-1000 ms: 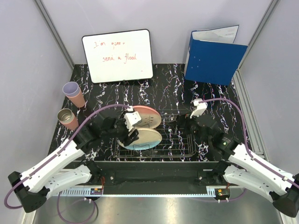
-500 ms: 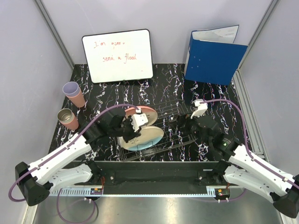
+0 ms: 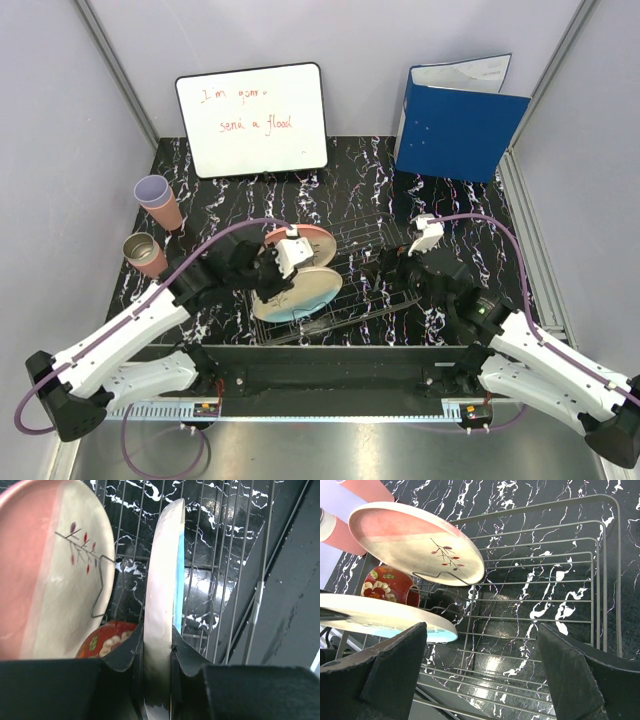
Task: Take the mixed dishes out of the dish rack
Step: Pick up the plate from the dish rack.
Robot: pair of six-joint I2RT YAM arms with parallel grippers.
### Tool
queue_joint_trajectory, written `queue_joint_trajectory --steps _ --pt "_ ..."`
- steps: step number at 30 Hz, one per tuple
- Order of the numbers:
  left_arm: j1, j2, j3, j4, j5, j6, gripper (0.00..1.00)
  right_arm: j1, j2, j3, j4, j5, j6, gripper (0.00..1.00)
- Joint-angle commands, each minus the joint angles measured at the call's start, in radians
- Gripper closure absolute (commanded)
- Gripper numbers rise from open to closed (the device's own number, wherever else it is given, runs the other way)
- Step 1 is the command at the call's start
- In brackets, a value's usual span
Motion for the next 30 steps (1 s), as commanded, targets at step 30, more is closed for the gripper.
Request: queue_joint_trajectory --steps 30 --pt "0.043 0.399 1.037 0.223 0.241 -0.580 1.00 -0.003 -0.276 0.192 -0.056 0.048 0.057 0.01"
